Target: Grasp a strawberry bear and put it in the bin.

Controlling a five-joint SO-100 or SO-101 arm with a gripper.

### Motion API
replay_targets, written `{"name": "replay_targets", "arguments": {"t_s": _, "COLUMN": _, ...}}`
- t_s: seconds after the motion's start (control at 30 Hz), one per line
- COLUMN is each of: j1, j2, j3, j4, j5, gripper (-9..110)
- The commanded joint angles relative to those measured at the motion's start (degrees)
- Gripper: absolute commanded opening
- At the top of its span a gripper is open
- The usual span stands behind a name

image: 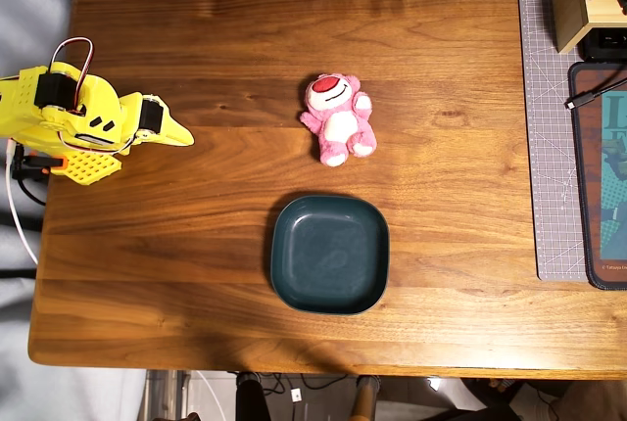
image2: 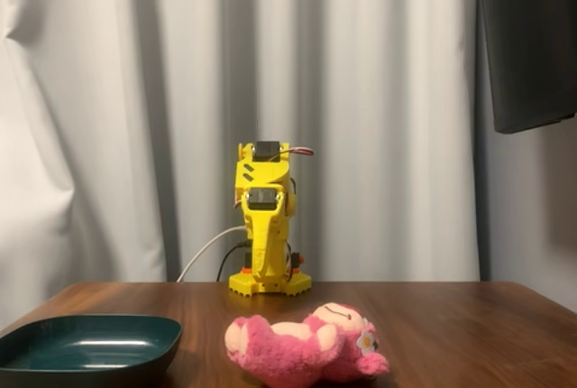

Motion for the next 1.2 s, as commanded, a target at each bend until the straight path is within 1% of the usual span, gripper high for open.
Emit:
{"name": "replay_targets", "arguments": {"t_s": 0.0, "j1": -0.3, "j2": 1.9, "j3": -0.3, "j4": -0.1, "j5": 0.4, "gripper": 0}}
{"name": "replay_targets", "arguments": {"t_s": 0.97, "j1": 2.1, "j2": 1.9, "j3": -0.4, "j4": 0.0, "j5": -0.6, "gripper": 0}}
{"name": "replay_targets", "arguments": {"t_s": 1.07, "j1": 2.1, "j2": 1.9, "j3": -0.4, "j4": -2.9, "j5": -0.6, "gripper": 0}}
{"name": "replay_targets", "arguments": {"t_s": 1.17, "j1": 5.1, "j2": 1.0, "j3": -2.6, "j4": -5.0, "j5": -1.1, "gripper": 0}}
